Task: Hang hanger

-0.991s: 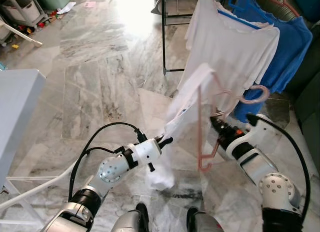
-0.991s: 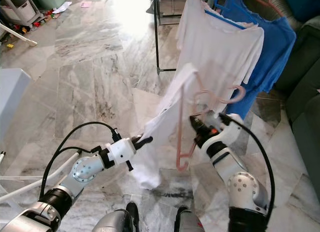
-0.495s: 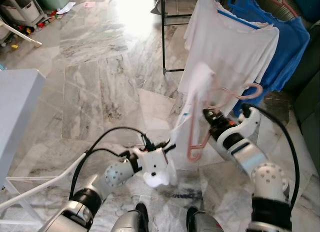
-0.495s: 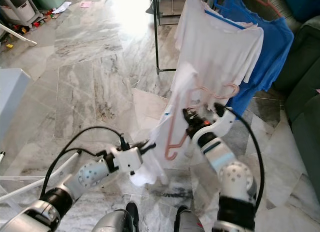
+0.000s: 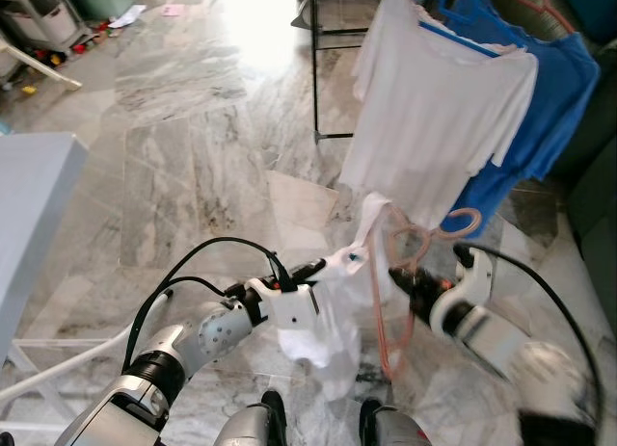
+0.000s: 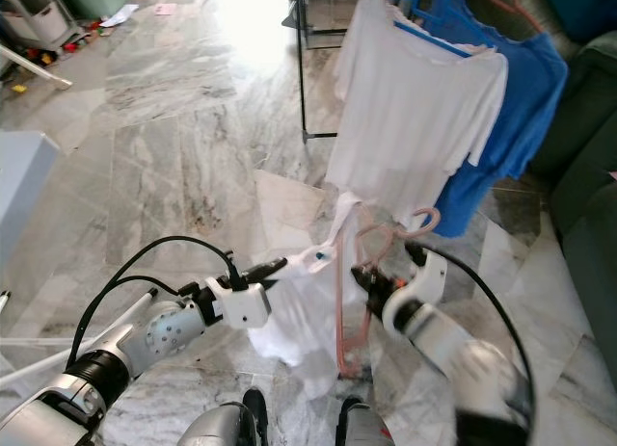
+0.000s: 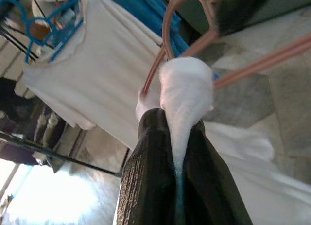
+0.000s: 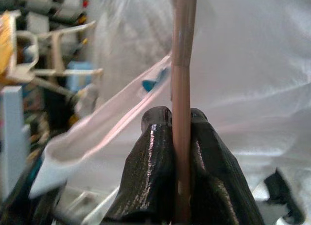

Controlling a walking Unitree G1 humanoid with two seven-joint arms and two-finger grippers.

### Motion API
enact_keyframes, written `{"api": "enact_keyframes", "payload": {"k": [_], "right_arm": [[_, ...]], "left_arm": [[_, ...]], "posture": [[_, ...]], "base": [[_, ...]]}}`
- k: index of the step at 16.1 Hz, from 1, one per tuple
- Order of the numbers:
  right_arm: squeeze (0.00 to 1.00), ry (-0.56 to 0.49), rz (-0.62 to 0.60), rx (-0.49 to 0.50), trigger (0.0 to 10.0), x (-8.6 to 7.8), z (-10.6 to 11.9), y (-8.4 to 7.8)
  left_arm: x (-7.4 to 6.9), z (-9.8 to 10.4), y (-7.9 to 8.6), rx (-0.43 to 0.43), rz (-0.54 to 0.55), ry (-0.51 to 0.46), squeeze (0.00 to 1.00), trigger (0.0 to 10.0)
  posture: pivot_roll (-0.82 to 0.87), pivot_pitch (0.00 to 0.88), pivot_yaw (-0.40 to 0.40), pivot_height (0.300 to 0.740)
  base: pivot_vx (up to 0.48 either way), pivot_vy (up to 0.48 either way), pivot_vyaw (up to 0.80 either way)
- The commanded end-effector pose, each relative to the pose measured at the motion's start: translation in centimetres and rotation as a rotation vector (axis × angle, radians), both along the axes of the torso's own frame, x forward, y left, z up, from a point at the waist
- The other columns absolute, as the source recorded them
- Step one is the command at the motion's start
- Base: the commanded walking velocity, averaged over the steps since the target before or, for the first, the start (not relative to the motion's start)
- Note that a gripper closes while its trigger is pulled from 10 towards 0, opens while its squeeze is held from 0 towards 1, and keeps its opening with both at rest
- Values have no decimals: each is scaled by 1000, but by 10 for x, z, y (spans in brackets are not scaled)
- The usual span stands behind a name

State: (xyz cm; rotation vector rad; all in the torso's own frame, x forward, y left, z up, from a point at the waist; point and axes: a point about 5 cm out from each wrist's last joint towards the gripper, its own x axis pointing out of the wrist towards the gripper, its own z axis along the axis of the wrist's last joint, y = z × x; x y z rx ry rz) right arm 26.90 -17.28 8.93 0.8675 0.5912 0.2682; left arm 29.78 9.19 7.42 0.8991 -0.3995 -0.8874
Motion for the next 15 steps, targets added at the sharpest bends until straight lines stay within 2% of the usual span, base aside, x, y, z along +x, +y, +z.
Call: {"api": "enact_keyframes", "payload": {"k": [1,4,5,6,8,11,15], "right_arm": [[0,-16,64,31,10000,-7,1,7],[0,24,167,85,10000,-31,-17,17],[0,94,123,50,10000,-35,-35,12],[0,106,114,44,10000,-35,-37,10],[0,211,67,12,10000,-46,-63,2],[0,223,48,21,10000,-49,-69,6],[0,192,97,49,10000,-47,-71,13]], "left_arm": [[-3,0,3,9,-27,-17,0,10000],[6,14,3,3,-26,-97,0,10000],[10,22,3,-20,-19,-131,0,10000],[10,23,3,-23,-19,-132,0,10000],[13,35,2,-73,-7,-201,0,10000],[12,37,2,-97,-16,-211,0,10000],[10,40,2,-120,-28,-231,0,10000]], "posture": [[-90,229,62,740],[-86,234,73,740],[-86,235,74,740],[-86,235,74,740],[-80,237,74,740],[-71,238,73,740],[-70,240,71,740]], "base": [[0,0,0],[0,0,0],[0,0,0],[0,0,0],[0,0,0],[0,0,0],[0,0,0]]}}
